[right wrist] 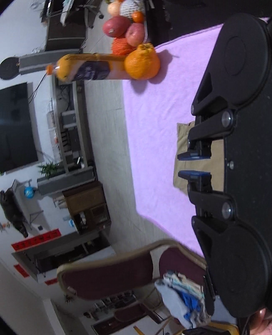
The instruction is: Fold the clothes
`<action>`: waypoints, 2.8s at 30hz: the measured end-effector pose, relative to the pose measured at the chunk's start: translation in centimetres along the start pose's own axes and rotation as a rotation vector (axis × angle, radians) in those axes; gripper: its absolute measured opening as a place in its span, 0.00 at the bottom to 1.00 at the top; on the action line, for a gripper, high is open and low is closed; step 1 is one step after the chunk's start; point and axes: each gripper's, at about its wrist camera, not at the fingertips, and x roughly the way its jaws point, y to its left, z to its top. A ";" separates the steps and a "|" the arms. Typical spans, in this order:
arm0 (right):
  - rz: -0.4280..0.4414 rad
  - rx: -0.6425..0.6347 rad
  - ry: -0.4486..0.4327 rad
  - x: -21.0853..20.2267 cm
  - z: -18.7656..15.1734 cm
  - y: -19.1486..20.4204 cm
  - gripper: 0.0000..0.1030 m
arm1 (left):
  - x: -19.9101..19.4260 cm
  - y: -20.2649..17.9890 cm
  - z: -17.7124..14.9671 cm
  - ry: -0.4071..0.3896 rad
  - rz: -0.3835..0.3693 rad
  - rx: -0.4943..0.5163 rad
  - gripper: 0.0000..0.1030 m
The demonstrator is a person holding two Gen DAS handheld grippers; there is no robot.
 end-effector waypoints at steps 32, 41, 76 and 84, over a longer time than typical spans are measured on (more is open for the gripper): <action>0.061 0.454 0.079 22.1 -3.9 -11.4 0.00 | 9.4 -0.2 -1.3 0.112 0.010 -0.002 0.09; 0.048 0.482 0.034 13.4 -2.9 -9.7 0.13 | 5.6 0.2 -0.5 0.015 -0.006 -0.028 0.09; 0.023 0.480 0.127 1.8 -8.7 -6.8 0.13 | 0.2 -1.1 -4.7 0.002 -0.143 -0.043 0.09; 0.256 0.468 0.418 7.1 -11.5 -3.9 0.13 | 3.6 -3.2 -7.2 0.136 -0.186 0.067 0.08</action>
